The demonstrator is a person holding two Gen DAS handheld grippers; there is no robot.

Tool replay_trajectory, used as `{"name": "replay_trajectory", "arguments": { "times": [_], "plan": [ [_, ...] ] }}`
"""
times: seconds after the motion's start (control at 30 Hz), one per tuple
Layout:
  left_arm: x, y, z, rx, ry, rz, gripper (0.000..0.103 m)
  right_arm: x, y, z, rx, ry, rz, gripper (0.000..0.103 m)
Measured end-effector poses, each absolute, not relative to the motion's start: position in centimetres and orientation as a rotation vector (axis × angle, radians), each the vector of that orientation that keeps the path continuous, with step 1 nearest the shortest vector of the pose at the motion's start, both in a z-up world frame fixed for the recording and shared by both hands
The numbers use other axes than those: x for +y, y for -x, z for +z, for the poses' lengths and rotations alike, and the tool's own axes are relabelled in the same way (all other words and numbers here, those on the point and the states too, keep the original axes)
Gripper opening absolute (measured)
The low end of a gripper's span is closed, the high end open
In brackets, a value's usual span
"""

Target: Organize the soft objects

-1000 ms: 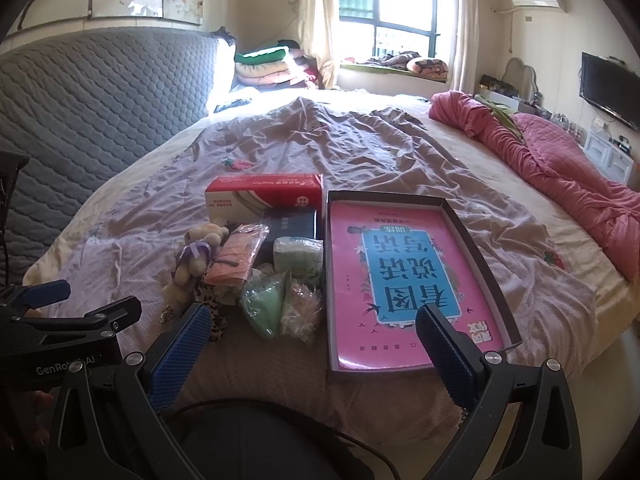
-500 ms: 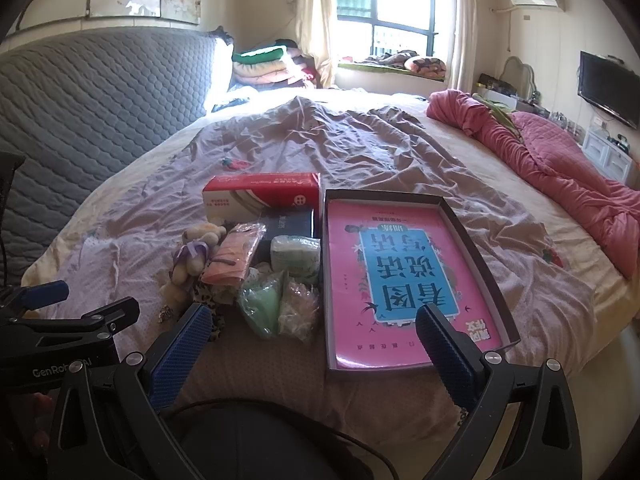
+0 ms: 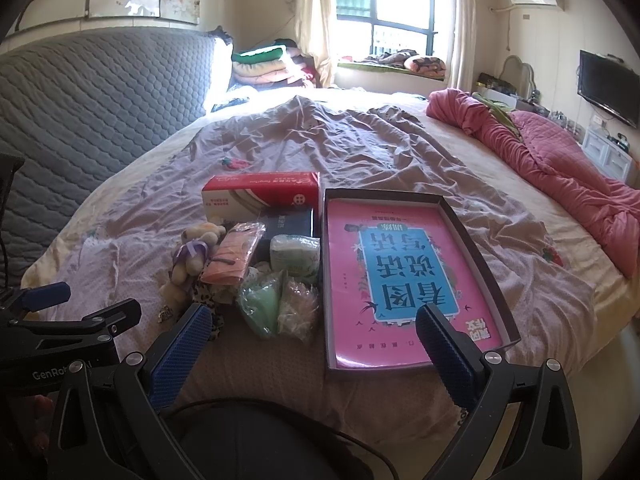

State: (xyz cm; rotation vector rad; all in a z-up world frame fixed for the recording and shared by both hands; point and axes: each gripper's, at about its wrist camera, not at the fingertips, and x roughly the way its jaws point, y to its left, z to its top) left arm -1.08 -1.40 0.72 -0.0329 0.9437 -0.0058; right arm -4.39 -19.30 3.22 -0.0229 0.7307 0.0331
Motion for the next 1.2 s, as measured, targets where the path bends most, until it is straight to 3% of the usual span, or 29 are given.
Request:
{"name": "replay_trajectory", "arguments": {
  "times": [1.2],
  "plan": [
    [1.5,-5.1,-1.1,0.992,0.257,-0.059,0.101,-18.4,0.3,1.1,0.765,-0.026,0.052,0.102]
  ]
}}
